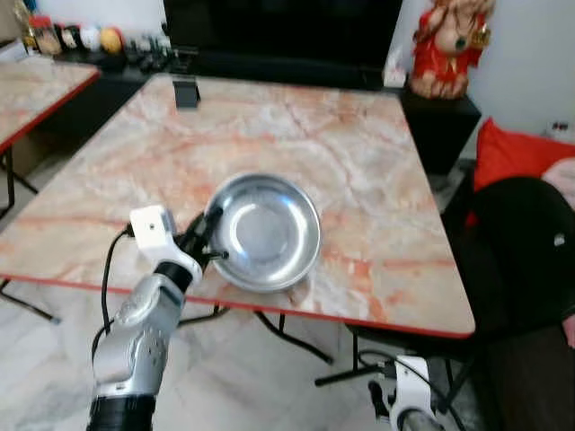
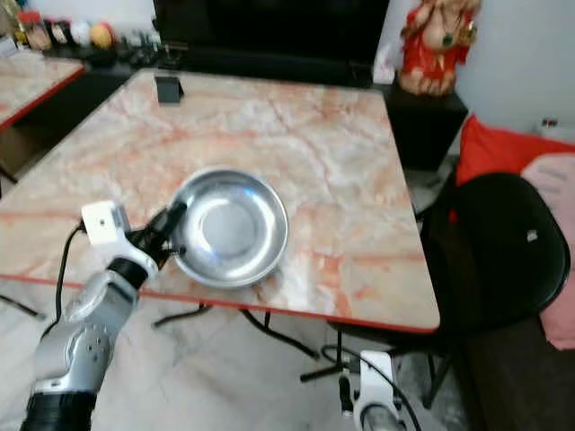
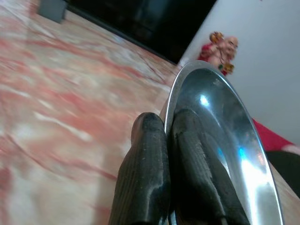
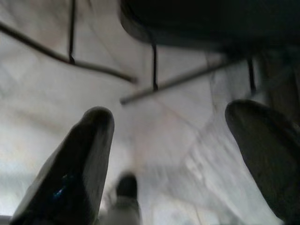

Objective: Setting the table

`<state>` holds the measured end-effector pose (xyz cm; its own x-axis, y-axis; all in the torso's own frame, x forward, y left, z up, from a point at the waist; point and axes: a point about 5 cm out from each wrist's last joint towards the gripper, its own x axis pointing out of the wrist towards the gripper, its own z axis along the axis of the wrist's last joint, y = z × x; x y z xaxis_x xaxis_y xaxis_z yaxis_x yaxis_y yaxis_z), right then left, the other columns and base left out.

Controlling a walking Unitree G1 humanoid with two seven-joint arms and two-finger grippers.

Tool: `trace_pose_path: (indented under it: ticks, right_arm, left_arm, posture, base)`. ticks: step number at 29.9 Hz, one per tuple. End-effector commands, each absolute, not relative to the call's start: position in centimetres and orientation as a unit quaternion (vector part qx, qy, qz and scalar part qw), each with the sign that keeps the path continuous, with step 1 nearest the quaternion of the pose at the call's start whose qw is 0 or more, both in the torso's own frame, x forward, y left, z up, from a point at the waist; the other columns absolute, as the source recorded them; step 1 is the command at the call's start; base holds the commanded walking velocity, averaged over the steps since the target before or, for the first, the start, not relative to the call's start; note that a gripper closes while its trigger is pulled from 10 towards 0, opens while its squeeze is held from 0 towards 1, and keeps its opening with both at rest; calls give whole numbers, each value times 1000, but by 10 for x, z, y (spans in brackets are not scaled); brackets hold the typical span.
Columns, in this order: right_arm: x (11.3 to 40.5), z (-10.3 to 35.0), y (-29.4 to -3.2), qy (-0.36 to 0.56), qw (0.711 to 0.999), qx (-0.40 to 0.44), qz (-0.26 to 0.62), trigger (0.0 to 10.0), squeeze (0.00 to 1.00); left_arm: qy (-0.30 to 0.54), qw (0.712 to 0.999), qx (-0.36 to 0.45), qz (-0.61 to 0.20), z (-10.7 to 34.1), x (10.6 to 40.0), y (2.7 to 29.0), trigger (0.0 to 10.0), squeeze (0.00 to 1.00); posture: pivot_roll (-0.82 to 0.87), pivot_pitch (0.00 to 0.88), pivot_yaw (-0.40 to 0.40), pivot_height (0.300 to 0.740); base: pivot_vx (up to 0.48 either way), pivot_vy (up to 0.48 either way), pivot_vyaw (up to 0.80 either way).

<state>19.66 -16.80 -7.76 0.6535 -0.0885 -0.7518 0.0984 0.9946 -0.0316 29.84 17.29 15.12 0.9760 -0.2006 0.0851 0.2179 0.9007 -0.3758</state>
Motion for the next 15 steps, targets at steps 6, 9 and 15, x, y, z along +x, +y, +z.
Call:
trace_pose_path:
  ticks: [6, 9, 15]
  right_arm:
    - [197, -78, -167, 415, 908, 9, -51, 10000, 0]
    - [196, -78, -167, 416, 908, 9, -50, 10000, 0]
    - [196, -78, -167, 417, 907, 9, -50, 10000, 0]
  left_arm:
    - [-28, 967, -239, -89, 157, 303, 180, 10000, 0]
    - [-16, 967, -236, -90, 154, 304, 180, 10000, 0]
    - [5, 962, -260, -78, 149, 306, 180, 10000, 0]
  posture:
    - [-18, 0, -83, 740]
    - [-18, 0, -82, 740]
    - [-21, 0, -83, 740]
  base:
    - [0, 0, 0]
    - [0, 0, 0]
    - [0, 0, 0]
